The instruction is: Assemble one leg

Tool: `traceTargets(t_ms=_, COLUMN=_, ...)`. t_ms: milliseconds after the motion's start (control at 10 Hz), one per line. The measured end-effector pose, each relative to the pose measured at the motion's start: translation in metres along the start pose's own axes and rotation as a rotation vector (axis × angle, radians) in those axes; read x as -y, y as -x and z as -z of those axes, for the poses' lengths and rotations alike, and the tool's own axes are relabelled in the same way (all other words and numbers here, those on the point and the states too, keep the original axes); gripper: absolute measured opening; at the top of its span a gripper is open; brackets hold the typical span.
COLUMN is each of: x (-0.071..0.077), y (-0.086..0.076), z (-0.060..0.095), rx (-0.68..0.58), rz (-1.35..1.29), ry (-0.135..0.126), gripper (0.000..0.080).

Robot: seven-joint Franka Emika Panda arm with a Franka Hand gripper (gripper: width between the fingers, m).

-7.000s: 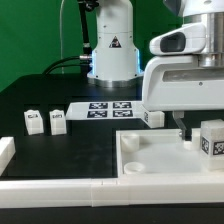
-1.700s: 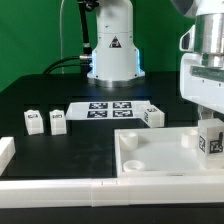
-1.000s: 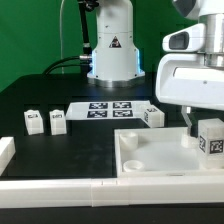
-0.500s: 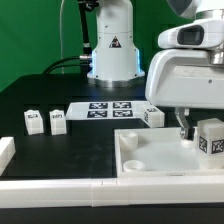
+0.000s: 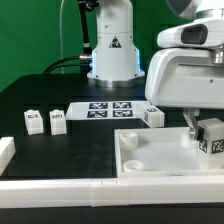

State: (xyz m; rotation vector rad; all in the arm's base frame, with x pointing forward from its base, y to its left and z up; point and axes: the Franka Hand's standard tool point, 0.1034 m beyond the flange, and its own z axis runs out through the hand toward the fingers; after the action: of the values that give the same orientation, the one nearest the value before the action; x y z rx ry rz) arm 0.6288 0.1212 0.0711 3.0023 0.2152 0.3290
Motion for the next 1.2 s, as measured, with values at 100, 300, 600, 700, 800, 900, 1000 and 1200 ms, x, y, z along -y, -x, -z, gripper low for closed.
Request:
traceTargets(t_ms=100, x=0.0, y=0.0, z=0.0, rx=0.0, rz=-0.022, ry=0.0, gripper=0.0294)
traceTargets(t_ms=300, x=0.0, y=0.0, z=0.0, rx=0.001, rz=-0.07, ry=0.0, gripper=0.0294)
traceTargets(t_ms=600, x=-0.001, y=-0.001, z=-0.001, rx=-0.015, rz=-0.476, ry=0.014, gripper=0.0294)
traceTargets(t_ms=700, x=-0.007, y=-0.001, z=-0.002, rx=-0.022, rz=-0.592, ry=0.035, gripper=0.0298)
traceTargets(t_ms=800, x=-0.012, y=-0.001, z=-0.003, rx=-0.033, rz=-0.712, ry=0.054, gripper=0.0305)
traceTargets(t_ms=900, x=-0.019, y=-0.001, z=-0.003, rx=-0.045, rz=-0.822, ry=0.075, gripper=0.0305)
traceTargets(t_ms=1000, x=-0.023, y=-0.001, z=-0.004, rx=-0.057, rz=-0.877, ry=0.095, gripper=0.0314)
traceTargets(t_ms=1200, x=-0.03, y=0.0, z=-0.005, rx=-0.08, rz=-1.092, ry=0.119, gripper=0.0321)
